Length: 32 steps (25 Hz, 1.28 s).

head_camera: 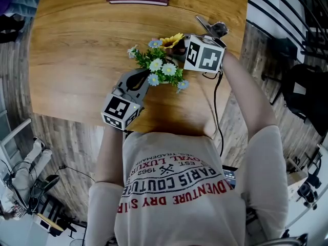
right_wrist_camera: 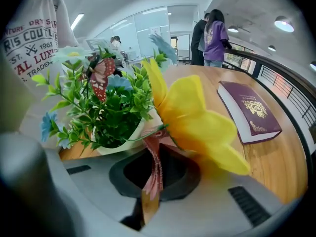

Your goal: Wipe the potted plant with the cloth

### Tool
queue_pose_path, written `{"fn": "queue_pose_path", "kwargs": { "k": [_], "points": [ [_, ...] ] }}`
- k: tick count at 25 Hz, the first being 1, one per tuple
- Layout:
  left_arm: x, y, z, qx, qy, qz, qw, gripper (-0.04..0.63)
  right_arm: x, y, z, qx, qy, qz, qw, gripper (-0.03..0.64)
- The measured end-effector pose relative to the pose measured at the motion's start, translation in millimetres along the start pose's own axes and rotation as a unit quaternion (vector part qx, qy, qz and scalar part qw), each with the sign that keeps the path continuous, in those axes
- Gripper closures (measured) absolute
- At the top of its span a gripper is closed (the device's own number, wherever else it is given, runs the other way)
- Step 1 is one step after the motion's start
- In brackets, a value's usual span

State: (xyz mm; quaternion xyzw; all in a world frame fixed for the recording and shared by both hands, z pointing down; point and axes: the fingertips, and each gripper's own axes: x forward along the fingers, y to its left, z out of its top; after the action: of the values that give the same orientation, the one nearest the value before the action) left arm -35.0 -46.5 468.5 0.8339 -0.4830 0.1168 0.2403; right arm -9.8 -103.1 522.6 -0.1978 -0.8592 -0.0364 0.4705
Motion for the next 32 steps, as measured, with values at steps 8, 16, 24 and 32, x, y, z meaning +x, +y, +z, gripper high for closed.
{"fn": "queue_pose_path", "kwargs": {
  "k": [8,16,24,32],
  "points": [
    [-1,-1,-1,-0.005,-0.006,-0.001,1.0,0.58,-2,18,-23,-0.026,0.046,0.012,0.999,0.581],
    [-2,2,-1,-0.011,-0.012,0.005,0.9999,0.58,-3,38,-36,-0.024,0.052,0.019,0.998,0.581],
    [-5,1,-4,-0.017,-0.019,0.016,0.9996,0.58,-6,52,-42,0.02,0.039,-0.002,0.999,0.581],
    [-7,0,-6,-0.016,-0.028,0.032,0.9989,0.58,-18,85,-45,0.042,-0.007,-0.013,0.999,0.581]
  ]
}}
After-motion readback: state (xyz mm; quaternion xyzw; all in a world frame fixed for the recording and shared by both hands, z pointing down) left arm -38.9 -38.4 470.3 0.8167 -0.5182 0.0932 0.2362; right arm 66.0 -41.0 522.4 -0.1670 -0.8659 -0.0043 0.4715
